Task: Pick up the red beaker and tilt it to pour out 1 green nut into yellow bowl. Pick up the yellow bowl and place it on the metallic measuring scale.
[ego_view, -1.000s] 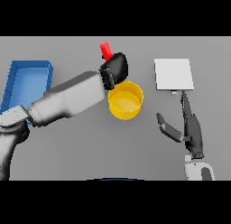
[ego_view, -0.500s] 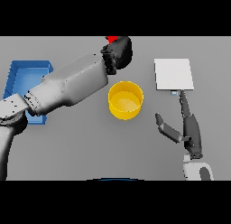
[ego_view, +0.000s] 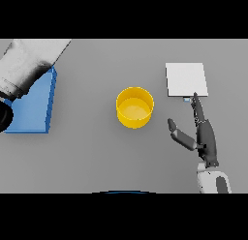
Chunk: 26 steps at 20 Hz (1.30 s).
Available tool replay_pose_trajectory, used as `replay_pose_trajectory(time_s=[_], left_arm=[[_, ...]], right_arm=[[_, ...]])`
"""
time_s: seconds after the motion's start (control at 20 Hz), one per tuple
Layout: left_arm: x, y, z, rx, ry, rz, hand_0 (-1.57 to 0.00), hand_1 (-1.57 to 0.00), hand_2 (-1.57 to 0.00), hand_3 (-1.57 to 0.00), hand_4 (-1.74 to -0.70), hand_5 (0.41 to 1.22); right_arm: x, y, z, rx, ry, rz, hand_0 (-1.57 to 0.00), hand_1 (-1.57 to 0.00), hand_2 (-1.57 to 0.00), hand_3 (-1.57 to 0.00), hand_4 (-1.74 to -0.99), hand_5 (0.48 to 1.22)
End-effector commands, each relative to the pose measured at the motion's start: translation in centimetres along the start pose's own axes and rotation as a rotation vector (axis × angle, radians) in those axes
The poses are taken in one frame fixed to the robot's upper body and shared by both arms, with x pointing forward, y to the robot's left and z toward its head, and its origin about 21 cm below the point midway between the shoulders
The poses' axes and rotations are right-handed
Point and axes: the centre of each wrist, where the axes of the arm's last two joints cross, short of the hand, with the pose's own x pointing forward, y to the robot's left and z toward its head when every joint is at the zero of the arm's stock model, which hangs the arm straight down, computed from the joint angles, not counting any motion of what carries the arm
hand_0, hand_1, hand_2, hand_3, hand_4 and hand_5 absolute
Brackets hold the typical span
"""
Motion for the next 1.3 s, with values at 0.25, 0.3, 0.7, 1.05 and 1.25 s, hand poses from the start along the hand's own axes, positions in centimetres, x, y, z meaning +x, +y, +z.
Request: replay_pose_trajectory(time_s=[0.25, 0.3, 0.7, 1.05, 1.25], left_arm=[[-8.1, -8.1, 2.3, 0.017, 0.29, 0.654, -1.57, -1.57, -1.56, -1.4, -1.74, 1.221], [-8.6, -9.7, 2.8, 0.017, 0.331, 0.729, -1.57, -1.57, -1.56, -1.41, -1.74, 1.221], [-8.5, -20.4, 9.0, 0.082, 0.717, 1.181, -1.57, -1.57, -1.57, -1.45, -1.74, 1.221], [-2.3, -25.8, 14.6, 0.007, 0.888, 1.326, -1.57, -1.57, -1.57, -1.45, -1.74, 1.221], [0.2, -27.6, 16.2, -0.029, 0.932, 1.372, -1.57, -1.57, -1.57, -1.49, -1.74, 1.221]], right_arm=[[-0.4, -0.4, 0.1, 0.018, -0.011, -0.003, 0.0, 0.0, 0.0, 0.0, -1.222, 0.587], [-0.6, -0.3, 0.1, 0.018, -0.014, -0.008, 0.0, 0.0, 0.0, 0.0, -1.22, 0.587], [-0.8, -0.8, 0.2, 0.051, -0.017, 0.04, 0.0, 0.0, 0.0, 0.0, -1.209, 0.62], [-0.7, -0.3, 0.1, 0.064, -0.021, 0.06, 0.0, 0.0, 0.0, 0.0, -1.215, 0.664], [-0.5, -0.9, -0.4, 0.06, -0.012, 0.067, 0.0, 0.0, 0.0, 0.0, -1.216, 0.664]])
